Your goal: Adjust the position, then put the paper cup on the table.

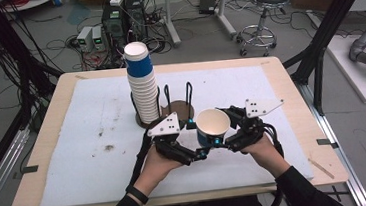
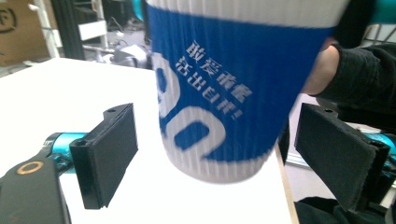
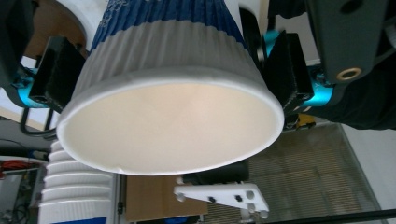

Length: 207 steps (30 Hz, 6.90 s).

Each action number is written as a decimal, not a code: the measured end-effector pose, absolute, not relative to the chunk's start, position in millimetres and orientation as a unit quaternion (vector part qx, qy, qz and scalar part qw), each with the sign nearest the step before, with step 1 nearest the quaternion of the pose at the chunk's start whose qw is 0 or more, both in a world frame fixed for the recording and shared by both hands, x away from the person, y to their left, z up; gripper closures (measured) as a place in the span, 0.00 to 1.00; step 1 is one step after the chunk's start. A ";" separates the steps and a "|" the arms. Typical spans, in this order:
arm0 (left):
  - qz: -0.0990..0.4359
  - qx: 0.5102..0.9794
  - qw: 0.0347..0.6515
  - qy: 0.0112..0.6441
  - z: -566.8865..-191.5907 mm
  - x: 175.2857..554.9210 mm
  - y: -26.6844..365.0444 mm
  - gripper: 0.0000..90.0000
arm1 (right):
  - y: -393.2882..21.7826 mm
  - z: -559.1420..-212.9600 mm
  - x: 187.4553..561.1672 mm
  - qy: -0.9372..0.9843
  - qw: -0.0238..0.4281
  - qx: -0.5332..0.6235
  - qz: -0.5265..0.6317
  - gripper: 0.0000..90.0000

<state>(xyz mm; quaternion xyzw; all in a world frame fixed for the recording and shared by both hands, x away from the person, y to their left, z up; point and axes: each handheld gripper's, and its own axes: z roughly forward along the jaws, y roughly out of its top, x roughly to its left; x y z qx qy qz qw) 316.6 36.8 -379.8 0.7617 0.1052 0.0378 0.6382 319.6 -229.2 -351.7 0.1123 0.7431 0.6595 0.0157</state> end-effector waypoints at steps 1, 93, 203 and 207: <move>0.044 0.762 0.637 0.109 -378.3 316.7 40.7 0.15 | -230.6 -351.8 320.0 0.743 0.018 0.114 0.659 0.22; 0.168 0.735 0.615 0.233 -393.1 304.2 150.9 0.15 | -276.7 -353.1 332.1 0.736 0.112 0.194 0.638 0.22; 0.150 0.747 0.603 0.237 -405.1 305.4 146.7 0.15 | -323.8 -440.6 445.5 0.698 0.268 0.463 0.476 0.20; 0.150 0.747 0.603 0.236 -405.2 305.6 145.9 0.15 | -322.8 -439.3 444.1 0.702 0.271 0.464 0.468 0.20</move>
